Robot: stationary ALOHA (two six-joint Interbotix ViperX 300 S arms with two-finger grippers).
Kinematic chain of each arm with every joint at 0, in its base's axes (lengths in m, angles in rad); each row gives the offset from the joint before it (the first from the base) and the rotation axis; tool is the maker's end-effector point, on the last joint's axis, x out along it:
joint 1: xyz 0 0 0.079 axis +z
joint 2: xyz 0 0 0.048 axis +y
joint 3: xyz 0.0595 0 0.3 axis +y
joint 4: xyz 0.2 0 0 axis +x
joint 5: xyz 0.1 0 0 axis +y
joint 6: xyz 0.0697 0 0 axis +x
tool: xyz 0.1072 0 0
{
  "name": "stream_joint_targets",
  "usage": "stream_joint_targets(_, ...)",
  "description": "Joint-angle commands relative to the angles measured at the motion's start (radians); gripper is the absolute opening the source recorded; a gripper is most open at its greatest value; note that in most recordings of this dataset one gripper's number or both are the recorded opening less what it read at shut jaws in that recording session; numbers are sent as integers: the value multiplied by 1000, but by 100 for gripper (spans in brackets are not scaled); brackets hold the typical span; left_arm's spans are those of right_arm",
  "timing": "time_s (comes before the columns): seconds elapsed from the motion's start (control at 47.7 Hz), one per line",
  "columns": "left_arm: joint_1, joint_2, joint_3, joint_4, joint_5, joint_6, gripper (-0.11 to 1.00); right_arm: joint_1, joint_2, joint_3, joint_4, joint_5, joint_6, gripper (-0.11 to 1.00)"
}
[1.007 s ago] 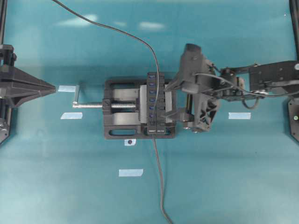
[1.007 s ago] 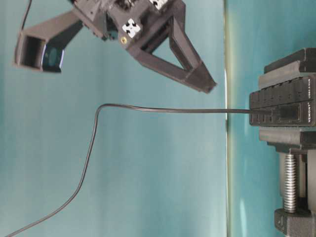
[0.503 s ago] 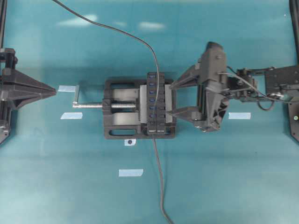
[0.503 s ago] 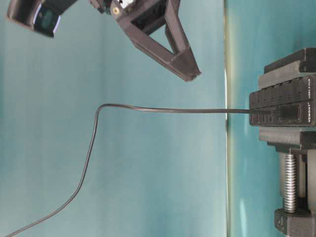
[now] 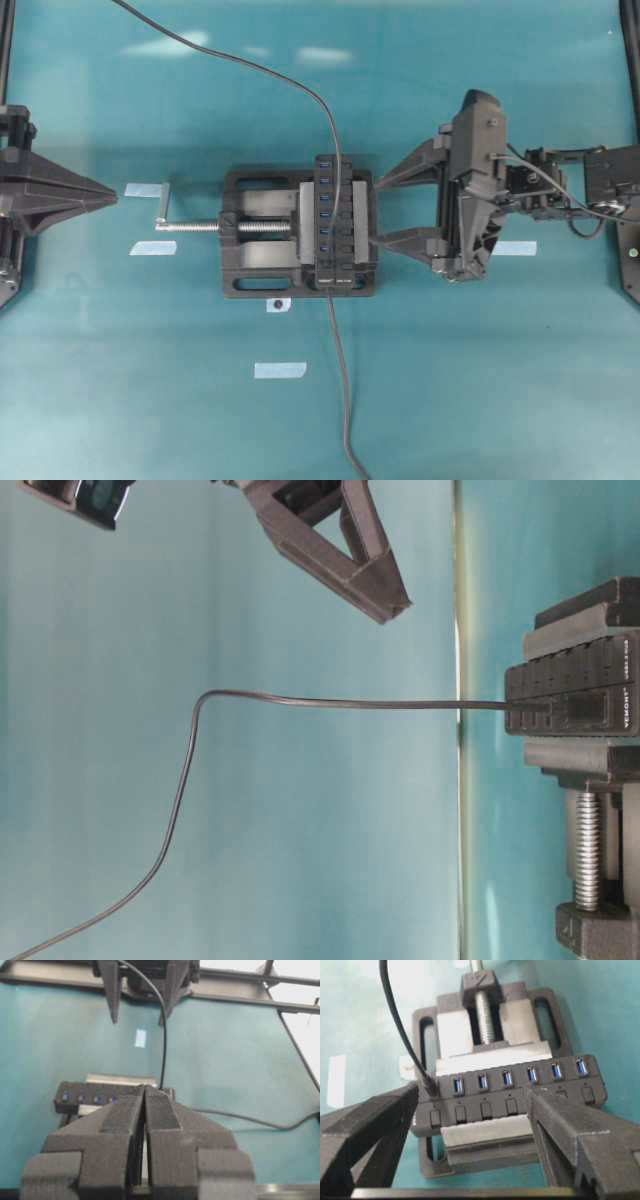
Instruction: Insert the USB into the front port of the fixed hub.
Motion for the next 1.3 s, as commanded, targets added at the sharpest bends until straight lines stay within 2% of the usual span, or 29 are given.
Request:
stream_joint_targets(0.0,3,6,-11,2,-9,0,0,-2,-21,-6,2,-18,14,86)
stream_joint_targets(0.86,3,6,-11,3,-9,2,0,-2,-51,63,2,-95,14,86)
stream_joint_targets(1.279,3,5,-5,3,-9,0,0,-2,-54,98,5,-176,14,86)
